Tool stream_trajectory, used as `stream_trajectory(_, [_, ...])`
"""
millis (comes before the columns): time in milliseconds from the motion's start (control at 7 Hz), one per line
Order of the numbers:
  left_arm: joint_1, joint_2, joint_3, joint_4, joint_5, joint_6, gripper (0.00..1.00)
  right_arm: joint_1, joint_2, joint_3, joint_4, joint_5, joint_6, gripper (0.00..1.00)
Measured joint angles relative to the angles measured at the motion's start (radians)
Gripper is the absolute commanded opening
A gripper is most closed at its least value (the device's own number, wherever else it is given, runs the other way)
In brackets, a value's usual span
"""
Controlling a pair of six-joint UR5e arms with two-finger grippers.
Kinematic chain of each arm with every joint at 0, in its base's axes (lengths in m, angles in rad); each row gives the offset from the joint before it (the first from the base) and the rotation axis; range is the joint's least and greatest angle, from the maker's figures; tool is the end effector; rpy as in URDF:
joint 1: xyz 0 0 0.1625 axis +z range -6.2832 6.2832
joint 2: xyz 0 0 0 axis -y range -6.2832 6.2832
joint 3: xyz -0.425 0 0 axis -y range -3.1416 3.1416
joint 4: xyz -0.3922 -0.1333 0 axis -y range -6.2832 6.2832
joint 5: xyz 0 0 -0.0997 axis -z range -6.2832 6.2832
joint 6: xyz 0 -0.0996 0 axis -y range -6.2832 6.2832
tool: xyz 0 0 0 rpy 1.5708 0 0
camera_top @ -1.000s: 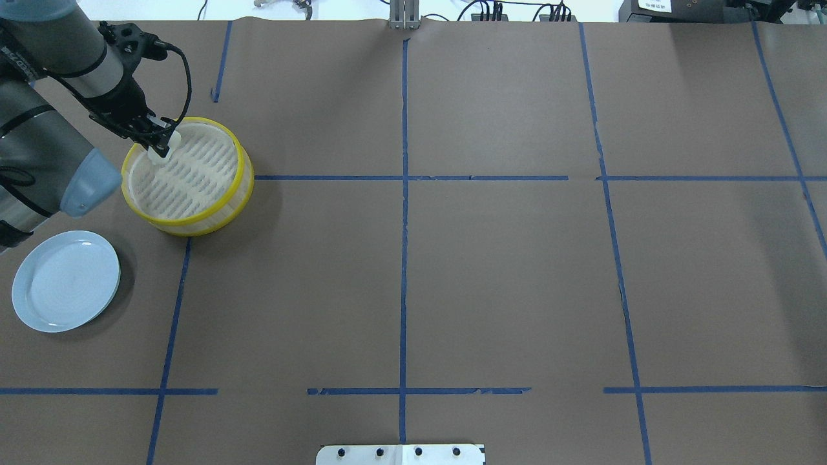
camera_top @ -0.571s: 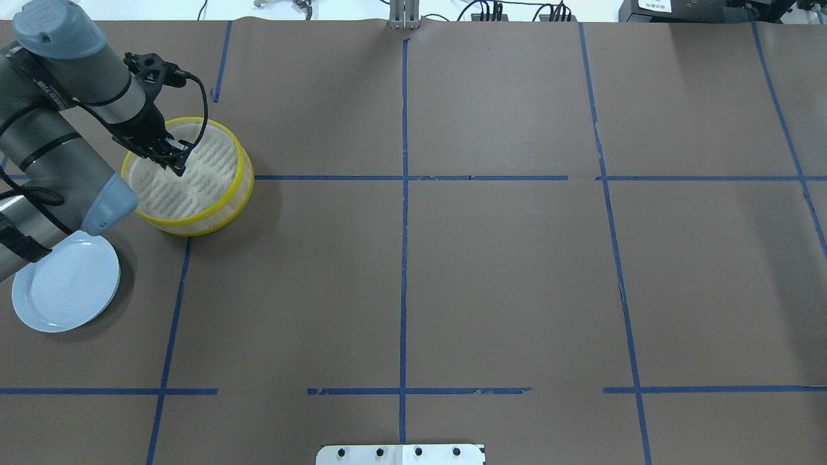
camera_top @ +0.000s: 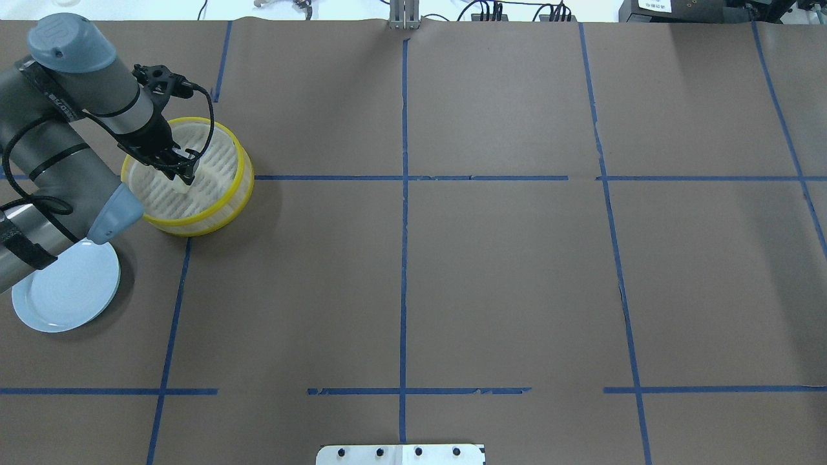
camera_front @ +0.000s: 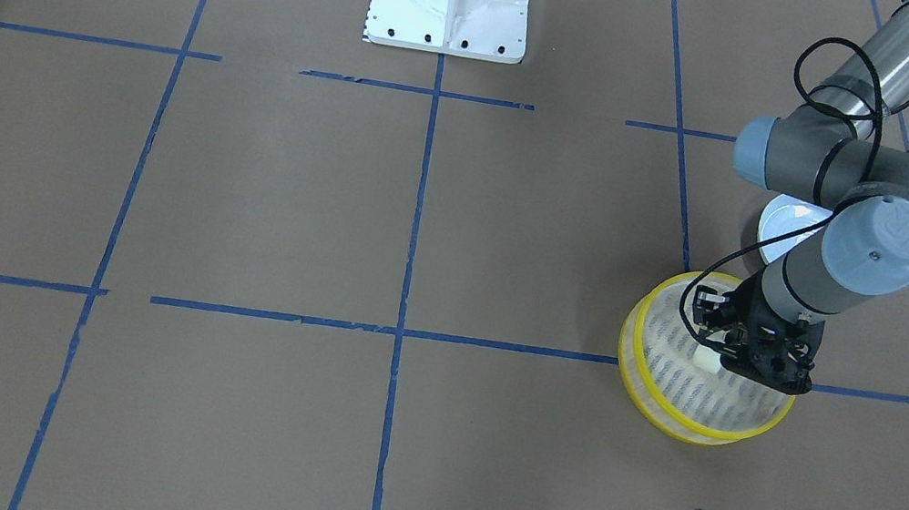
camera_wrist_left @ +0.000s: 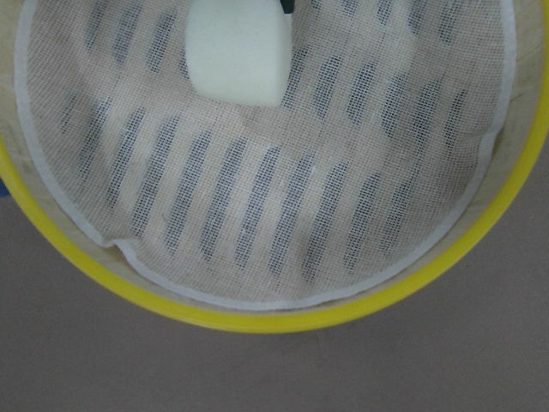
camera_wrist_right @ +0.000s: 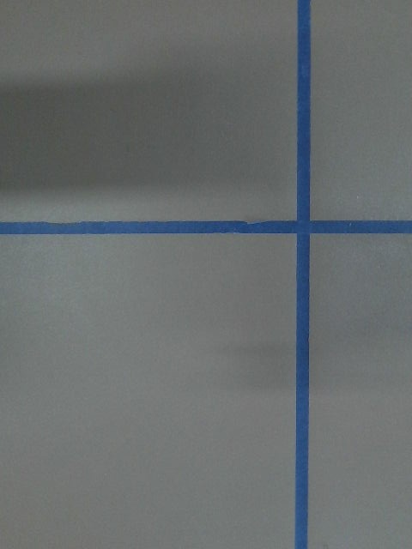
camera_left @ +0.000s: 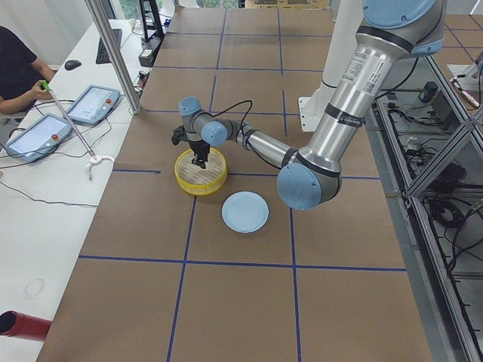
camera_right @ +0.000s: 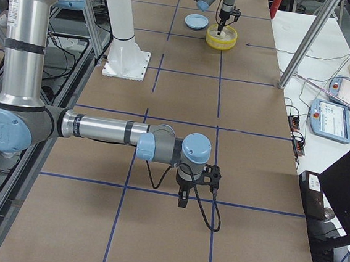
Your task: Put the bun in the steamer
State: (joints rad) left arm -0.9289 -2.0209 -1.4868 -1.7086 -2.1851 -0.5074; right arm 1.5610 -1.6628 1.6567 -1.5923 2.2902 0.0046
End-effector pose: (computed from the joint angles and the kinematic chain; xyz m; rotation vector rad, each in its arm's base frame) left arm 0.3450 -0.5883 0.4279 0.0830 0.7716 0.2824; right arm 0.0633 -0.4514 0.6657 -0.0316 -0.7191 0.0050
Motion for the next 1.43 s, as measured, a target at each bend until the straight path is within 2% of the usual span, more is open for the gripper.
stream_trajectory(143, [0.001,0.0,0.0,-0.003,0.0,0.001,1.0,0.0,0.0,0.0,0.0,0.0,0.0,1.0])
stream_trajectory(571, [-0.008,0.004,-0.026,-0.015,0.003,0.008,1.0,-0.001,0.0,0.0,0.0,0.0,0.0,1.0])
stream_trajectory(857, [-0.062,0.064,-0.179,-0.01,0.006,0.012,1.0,0.0,0.0,0.0,0.0,0.0,0.0,1.0])
stream_trajectory(1143, [-0.161,0.155,-0.315,0.002,0.001,0.014,1.0,0.0,0.0,0.0,0.0,0.0,0.0,1.0])
stream_trajectory(1286, [-0.234,0.206,-0.34,0.005,-0.007,0.045,1.0,0.001,0.0,0.0,0.0,0.0,0.0,1.0])
stream_trajectory(1429, [-0.331,0.268,-0.333,0.007,-0.047,0.152,1.0,0.0,0.0,0.0,0.0,0.0,0.0,1.0])
